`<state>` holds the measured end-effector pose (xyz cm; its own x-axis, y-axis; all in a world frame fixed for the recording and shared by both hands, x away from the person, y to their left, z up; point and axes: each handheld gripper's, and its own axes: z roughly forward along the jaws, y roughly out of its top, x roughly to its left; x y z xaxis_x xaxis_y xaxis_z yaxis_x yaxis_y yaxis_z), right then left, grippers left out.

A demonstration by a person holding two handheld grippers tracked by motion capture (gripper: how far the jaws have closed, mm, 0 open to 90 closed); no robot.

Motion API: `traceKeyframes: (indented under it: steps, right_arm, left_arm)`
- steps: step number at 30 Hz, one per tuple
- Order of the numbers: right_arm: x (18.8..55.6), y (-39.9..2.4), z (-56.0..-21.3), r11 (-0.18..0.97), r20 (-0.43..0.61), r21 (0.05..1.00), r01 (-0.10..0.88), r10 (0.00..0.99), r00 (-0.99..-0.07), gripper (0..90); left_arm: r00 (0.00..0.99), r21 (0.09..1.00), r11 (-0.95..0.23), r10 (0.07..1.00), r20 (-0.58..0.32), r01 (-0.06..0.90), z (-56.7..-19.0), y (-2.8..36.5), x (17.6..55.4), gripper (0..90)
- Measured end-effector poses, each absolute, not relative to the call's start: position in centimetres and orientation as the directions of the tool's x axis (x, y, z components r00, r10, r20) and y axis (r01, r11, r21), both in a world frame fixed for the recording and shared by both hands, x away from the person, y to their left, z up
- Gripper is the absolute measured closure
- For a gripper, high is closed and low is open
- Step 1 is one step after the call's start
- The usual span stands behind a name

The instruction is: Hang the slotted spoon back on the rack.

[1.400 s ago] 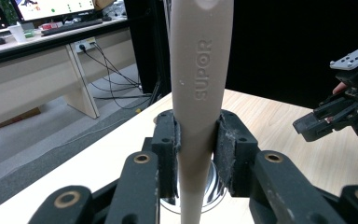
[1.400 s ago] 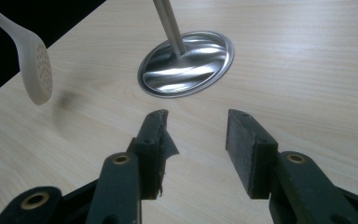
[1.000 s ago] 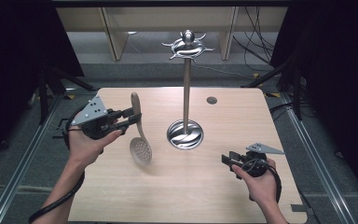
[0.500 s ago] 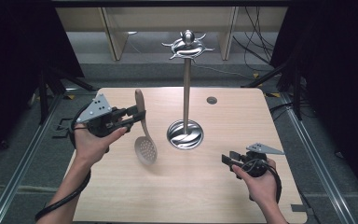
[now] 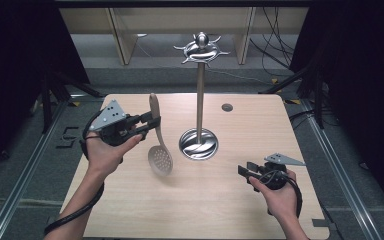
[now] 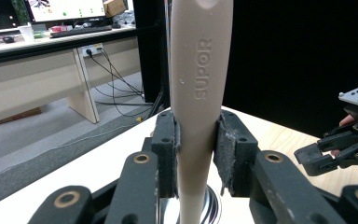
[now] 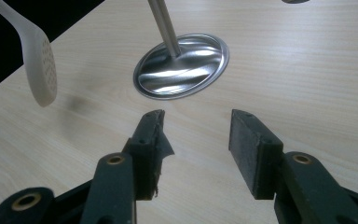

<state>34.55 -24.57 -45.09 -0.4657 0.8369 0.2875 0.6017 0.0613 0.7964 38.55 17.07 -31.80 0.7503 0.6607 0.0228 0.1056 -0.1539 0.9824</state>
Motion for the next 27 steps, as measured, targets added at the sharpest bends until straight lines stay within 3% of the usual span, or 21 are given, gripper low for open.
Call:
traceKeyframes:
  steps: [27]
  right_arm:
    - [34.5, -24.7, -45.0, 0.066, 0.271, 0.807, 0.587, 0.841, -0.467, 54.6]
  left_arm:
    - [0.749, 0.978, -0.160, 0.663, 0.007, 0.133, -31.0, 15.8, 39.6, 69.9]
